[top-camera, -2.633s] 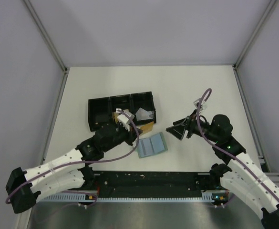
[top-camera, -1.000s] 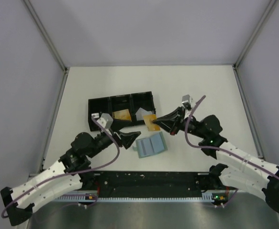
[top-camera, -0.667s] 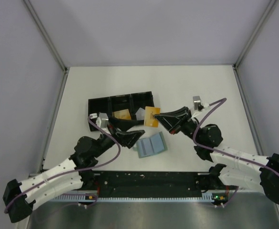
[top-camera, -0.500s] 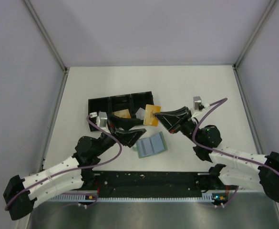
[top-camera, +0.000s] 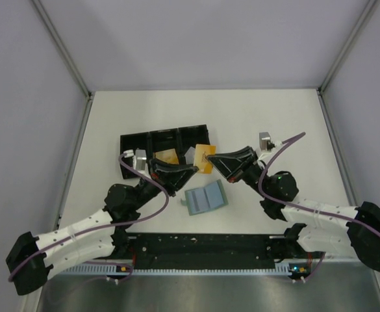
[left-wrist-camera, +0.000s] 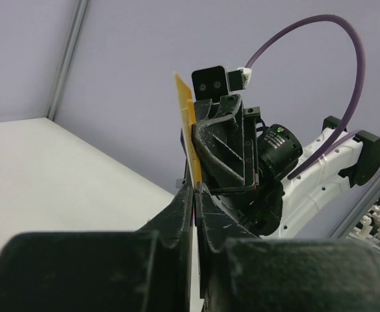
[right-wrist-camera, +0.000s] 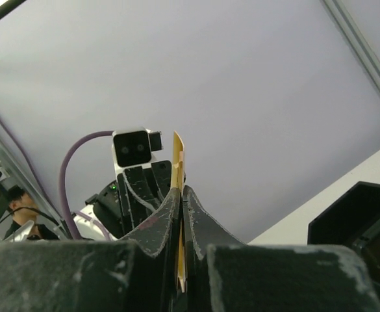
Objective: Take the credit cards out of the card holder
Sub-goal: Place the credit card in the storage box.
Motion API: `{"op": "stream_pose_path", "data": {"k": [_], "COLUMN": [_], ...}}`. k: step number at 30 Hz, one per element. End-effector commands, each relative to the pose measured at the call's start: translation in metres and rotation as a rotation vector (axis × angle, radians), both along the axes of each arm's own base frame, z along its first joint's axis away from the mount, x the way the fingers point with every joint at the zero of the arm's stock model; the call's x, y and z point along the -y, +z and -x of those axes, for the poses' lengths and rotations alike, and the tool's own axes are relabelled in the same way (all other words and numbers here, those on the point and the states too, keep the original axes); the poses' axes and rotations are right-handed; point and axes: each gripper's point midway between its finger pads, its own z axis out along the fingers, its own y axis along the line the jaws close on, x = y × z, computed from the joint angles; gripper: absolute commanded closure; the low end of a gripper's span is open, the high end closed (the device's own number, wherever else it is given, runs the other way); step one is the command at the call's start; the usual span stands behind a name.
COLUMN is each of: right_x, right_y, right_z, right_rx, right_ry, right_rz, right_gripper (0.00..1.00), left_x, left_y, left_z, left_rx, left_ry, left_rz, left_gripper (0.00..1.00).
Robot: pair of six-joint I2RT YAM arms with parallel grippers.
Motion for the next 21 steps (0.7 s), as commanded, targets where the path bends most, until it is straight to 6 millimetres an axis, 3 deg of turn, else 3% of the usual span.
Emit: {"op": "stream_pose_path", "data": {"k": [1, 4, 5, 7, 10, 13, 16, 21], "right_x": [0.028, 0.029, 0.031, 0.033, 0.036, 0.038, 0.036, 0.034], "right_y": [0.058, 0.055, 0.054, 0.046, 0.033, 0.017, -0.007, -0.040], "right_z": [0.027, 0.027, 0.027, 0.022, 0.014, 0.008, 0.002, 0.000], "right_rx": [0.179, 0.181, 0.177, 0.164, 0.144, 0.121, 0.093, 0.067], "right_ry": [0.007, -0.001, -0.012, -0.046, -0.089, -0.133, -0.165, -0.181], "right_rz": [-0.224, -0.218, -0.218, -0.198, -0.142, -0.058, 0.055, 0.197], "right_gripper": [1.00, 1.00, 0.96, 0.77, 0.44, 0.25, 0.15, 0.07], "left_x": [-0.005, -0.006, -0.006, -0.012, -0.024, -0.043, -0.062, -0.089], "left_y": [0.034, 0.029, 0.019, 0.015, -0.014, -0.041, -0.066, -0.098], "left_z": [0.008, 0.000, -0.005, -0.013, -0.032, -0.050, -0.061, -0.076], "left_rx": [0.052, 0.018, -0.017, -0.065, -0.146, -0.209, -0.279, -0.430], "left_ry": [-0.021, 0.021, 0.043, 0.098, 0.221, 0.329, 0.362, 0.292], "left_rz": [0.076, 0.043, -0.001, -0.034, -0.208, -0.429, -0.611, -0.830], "left_gripper": [1.00, 1.00, 1.00, 1.00, 1.00, 1.00, 1.00, 1.00]}}
